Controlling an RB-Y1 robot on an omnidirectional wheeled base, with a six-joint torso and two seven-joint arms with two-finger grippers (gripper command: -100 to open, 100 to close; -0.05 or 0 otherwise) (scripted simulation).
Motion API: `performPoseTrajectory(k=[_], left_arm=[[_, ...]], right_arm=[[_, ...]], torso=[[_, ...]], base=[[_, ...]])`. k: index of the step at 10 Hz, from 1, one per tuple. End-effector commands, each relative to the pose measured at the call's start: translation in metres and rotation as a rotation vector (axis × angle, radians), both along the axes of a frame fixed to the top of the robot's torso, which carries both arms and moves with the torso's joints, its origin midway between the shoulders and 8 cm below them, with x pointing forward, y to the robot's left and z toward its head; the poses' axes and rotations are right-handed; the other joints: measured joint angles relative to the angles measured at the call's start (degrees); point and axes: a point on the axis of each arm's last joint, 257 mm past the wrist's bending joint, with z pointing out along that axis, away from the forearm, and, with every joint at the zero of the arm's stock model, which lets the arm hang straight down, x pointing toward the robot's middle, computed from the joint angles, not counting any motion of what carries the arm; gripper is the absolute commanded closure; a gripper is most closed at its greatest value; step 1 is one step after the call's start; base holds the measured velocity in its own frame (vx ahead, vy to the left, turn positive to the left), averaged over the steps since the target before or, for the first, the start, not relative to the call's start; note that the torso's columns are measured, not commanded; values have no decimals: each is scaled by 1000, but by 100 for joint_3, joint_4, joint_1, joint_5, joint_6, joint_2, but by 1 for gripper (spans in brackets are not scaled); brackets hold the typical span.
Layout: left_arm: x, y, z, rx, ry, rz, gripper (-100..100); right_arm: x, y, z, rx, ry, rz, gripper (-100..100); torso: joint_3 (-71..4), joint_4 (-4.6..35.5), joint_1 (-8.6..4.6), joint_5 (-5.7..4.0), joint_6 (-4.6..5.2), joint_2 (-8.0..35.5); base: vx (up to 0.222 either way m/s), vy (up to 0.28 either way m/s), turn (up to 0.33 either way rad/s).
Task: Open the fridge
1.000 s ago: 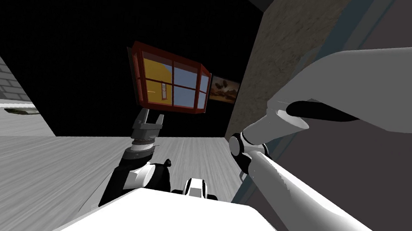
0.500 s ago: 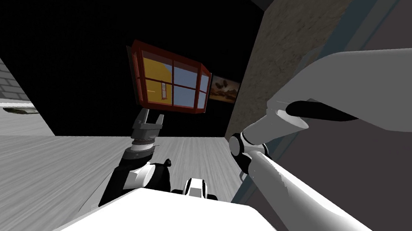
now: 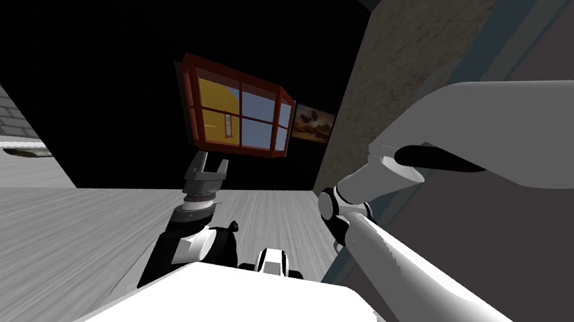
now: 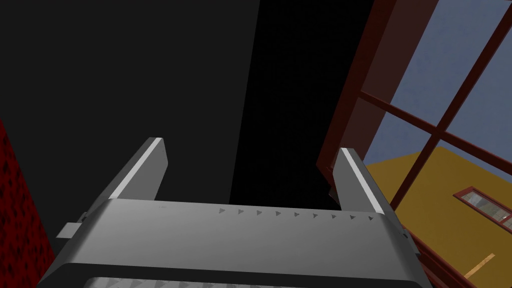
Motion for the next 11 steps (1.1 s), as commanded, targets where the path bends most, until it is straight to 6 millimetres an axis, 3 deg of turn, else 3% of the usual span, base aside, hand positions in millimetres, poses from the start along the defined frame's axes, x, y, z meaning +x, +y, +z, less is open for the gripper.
performPoseTrajectory(k=[1, 11], left_arm=[[0, 0, 0, 0, 0, 0, 0], [0, 0, 0, 0, 0, 0, 0]], right_arm=[[15, 1, -2, 9, 16, 32, -100], [12, 0, -5, -2, 26, 24, -100]], torso=[[4, 1, 4, -1, 3, 4], [19, 4, -2, -11, 9, 13]], base=[[0, 0, 0], [0, 0, -1]])
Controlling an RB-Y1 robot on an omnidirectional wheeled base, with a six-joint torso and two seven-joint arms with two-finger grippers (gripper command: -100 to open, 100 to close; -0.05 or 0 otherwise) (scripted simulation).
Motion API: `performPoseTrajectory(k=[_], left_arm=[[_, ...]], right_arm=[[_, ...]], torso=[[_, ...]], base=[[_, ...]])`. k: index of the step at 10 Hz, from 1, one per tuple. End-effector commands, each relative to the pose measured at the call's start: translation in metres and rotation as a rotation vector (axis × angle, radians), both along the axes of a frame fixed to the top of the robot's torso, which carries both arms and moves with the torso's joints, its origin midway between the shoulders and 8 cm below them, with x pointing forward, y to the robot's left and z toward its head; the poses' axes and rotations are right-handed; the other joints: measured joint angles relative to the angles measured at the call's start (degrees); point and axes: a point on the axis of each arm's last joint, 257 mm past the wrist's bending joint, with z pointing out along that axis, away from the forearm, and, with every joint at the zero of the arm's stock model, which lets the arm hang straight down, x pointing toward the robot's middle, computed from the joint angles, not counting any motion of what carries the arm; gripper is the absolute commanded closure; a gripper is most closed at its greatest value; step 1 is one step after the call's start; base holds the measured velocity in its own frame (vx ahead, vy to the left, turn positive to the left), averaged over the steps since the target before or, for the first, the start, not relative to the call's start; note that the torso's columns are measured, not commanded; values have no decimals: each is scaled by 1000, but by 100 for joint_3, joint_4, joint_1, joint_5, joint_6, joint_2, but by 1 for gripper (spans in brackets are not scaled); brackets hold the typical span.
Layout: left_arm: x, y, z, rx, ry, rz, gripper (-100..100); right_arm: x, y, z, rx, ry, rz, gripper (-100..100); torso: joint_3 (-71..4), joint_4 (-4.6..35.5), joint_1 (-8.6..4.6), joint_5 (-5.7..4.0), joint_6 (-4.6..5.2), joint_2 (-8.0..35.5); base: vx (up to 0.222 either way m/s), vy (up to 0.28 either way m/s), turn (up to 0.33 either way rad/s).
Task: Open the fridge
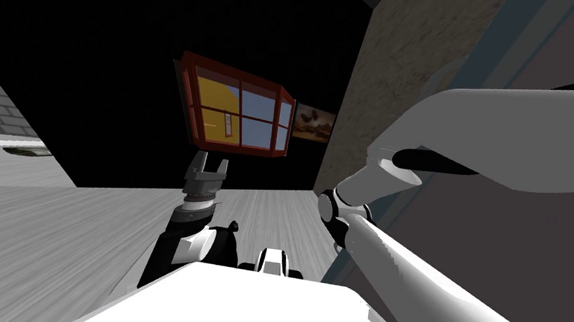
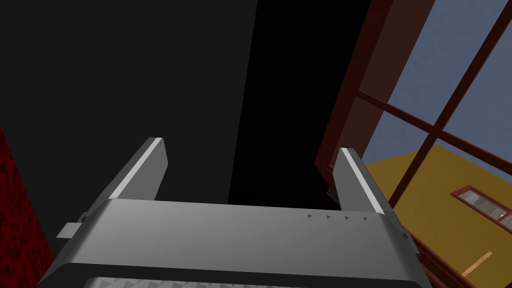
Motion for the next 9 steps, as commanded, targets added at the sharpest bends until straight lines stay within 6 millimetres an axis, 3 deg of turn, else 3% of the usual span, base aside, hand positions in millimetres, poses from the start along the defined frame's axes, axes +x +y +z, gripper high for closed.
performPoseTrajectory(k=[1, 9], left_arm=[[0, 0, 0, 0, 0, 0, 0], [0, 0, 0, 0, 0, 0, 0]], right_arm=[[13, 0, -4, 14, 16, 30, -100], [14, 0, -4, 13, 20, 32, -100]], torso=[[3, 1, 1, -1, 1, 4], [-7, 4, -12, 4, 3, 3]], base=[[5, -4, 16], [1, -1, 4]])
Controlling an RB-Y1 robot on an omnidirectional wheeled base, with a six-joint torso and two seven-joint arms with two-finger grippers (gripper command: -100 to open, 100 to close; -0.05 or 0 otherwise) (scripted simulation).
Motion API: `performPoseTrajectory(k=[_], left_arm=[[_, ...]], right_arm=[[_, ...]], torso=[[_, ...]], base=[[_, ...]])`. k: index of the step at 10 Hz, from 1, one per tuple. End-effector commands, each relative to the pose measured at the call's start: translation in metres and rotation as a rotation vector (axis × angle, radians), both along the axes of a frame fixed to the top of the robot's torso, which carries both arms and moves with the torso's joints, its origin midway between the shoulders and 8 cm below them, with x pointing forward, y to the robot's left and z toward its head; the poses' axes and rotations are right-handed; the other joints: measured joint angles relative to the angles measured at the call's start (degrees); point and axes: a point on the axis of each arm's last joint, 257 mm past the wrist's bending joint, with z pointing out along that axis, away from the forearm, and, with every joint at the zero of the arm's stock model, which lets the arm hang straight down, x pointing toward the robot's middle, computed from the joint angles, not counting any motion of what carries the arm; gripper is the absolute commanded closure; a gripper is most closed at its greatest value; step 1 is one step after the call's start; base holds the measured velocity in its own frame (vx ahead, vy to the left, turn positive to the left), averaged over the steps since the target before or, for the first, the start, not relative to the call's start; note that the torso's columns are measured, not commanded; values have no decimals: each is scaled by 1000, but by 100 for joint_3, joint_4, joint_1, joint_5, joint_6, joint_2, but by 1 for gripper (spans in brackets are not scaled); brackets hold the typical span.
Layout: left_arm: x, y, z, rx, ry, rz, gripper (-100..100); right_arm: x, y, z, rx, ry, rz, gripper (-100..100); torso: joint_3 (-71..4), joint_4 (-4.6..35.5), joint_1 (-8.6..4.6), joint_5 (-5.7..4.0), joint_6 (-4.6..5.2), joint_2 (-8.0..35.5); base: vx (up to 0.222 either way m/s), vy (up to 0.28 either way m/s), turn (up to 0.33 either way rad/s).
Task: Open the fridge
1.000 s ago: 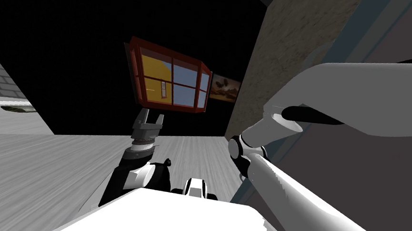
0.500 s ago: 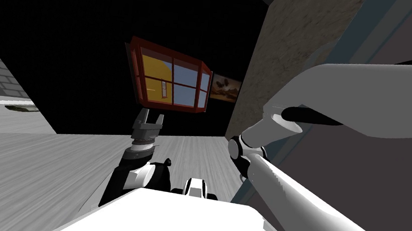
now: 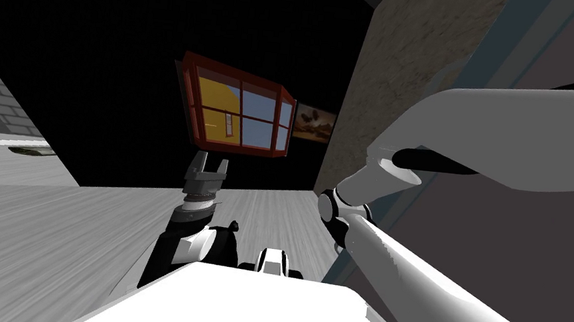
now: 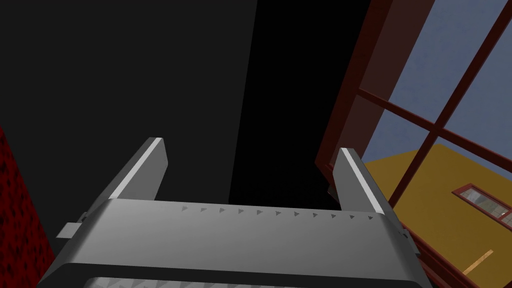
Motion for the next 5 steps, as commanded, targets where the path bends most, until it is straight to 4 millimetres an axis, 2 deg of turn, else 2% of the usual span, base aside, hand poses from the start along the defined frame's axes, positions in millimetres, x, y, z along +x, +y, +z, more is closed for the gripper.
performPoseTrajectory(k=[1, 5], left_arm=[[0, 0, 0, 0, 0, 0, 0], [0, 0, 0, 0, 0, 0, 0]], right_arm=[[13, 0, -4, 9, 14, 30, -100], [19, 7, 1, 23, 38, 51, -100]], torso=[[1, -1, -1, -2, 0, -1], [1, -1, 17, 8, -6, 0]], base=[[-5, 4, -16], [8, -4, 16]])
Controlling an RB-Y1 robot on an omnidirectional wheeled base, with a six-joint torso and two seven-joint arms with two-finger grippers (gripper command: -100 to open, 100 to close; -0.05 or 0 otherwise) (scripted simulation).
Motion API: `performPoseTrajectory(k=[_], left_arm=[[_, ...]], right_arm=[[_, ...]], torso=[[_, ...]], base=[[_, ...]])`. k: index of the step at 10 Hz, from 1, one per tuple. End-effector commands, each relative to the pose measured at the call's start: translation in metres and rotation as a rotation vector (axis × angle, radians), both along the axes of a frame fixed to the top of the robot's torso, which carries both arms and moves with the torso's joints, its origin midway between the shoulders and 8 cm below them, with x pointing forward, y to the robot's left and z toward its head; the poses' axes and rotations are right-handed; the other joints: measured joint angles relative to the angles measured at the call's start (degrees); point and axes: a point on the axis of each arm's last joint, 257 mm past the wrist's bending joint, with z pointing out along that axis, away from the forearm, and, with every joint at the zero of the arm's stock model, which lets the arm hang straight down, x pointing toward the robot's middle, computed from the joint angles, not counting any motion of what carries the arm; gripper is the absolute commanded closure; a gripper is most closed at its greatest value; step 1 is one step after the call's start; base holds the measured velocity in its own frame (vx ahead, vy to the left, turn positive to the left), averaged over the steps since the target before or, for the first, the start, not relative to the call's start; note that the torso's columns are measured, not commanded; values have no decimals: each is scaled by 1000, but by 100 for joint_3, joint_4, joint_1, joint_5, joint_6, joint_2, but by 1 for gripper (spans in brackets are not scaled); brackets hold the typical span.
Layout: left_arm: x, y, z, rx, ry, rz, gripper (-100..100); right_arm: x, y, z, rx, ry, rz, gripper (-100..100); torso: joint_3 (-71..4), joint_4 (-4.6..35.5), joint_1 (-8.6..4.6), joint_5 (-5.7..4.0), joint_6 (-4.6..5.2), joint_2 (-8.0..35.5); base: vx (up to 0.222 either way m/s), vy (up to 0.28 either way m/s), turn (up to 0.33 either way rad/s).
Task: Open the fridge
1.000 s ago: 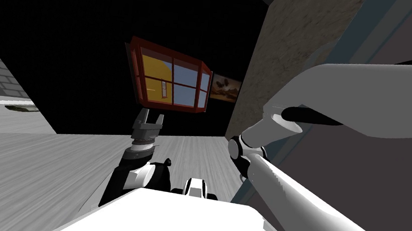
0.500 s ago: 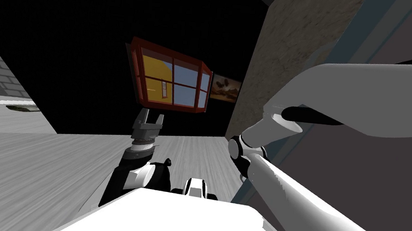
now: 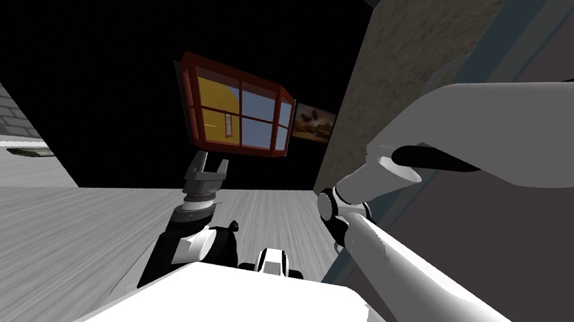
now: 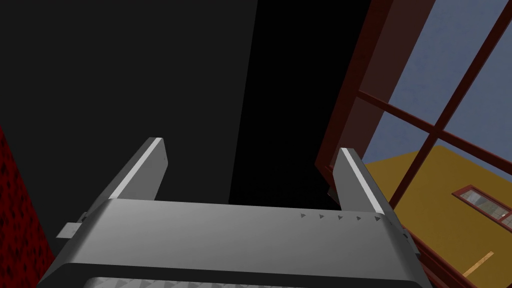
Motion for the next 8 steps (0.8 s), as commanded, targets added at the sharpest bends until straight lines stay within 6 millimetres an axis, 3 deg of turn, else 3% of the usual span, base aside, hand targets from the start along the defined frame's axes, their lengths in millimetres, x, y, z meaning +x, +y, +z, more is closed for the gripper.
performPoseTrajectory(k=[1, 8], left_arm=[[0, 0, 0, 0, 0, 0, 0], [0, 0, 0, 0, 0, 0, 0]], right_arm=[[20, 6, -1, 20, 29, 50, -100], [27, 9, 2, 31, 42, 74, -100]], torso=[[-7, -2, 4, 4, 2, -10], [-32, -7, -9, 9, 1, -25]], base=[[38, -11, 47], [18, -4, 21]])
